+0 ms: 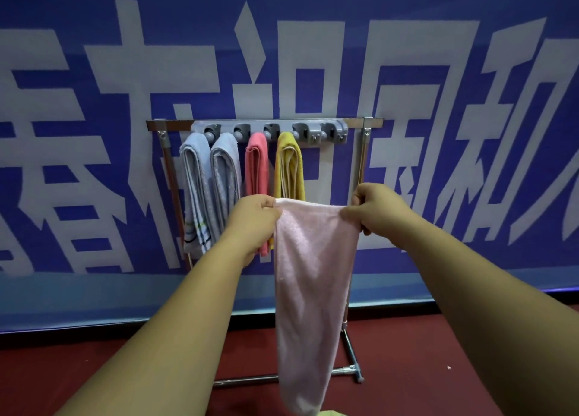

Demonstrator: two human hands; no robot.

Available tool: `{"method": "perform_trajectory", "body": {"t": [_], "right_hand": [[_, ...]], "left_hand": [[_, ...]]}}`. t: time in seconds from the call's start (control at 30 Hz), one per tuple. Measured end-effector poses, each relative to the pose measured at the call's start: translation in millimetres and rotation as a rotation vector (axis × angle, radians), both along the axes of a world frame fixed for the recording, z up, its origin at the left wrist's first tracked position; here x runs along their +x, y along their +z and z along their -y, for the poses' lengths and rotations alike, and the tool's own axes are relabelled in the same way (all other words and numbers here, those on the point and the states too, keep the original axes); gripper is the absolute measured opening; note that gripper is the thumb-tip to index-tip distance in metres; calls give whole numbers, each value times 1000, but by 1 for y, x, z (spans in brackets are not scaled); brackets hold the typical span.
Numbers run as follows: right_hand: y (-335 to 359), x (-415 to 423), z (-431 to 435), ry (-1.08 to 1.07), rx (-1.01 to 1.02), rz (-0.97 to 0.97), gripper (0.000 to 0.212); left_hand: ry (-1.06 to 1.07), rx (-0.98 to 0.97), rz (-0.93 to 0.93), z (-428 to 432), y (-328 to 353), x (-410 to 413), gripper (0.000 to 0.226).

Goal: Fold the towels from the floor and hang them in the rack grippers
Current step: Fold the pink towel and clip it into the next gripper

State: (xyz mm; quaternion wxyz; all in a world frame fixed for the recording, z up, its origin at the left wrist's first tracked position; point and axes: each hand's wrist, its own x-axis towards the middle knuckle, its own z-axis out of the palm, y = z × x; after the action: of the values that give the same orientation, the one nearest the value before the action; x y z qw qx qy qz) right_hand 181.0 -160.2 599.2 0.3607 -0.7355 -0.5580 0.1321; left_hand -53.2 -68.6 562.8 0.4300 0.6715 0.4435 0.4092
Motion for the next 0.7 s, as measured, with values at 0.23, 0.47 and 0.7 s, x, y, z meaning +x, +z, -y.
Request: {"method": "perform_trajectory", "body": {"t": [0.23,0.47,0.7], "right_hand": [[3,12,4,346,-247,-35,43],[20,5,2,493,-483,98,62],[32,-4,4,466,-501,-23,52]], "left_hand": [[-77,-22,-57,1,0,-5,17],[-182,-1,-136,-1,9,-6,23],[-245,-5,-153,-4,5,-12,17]]}}
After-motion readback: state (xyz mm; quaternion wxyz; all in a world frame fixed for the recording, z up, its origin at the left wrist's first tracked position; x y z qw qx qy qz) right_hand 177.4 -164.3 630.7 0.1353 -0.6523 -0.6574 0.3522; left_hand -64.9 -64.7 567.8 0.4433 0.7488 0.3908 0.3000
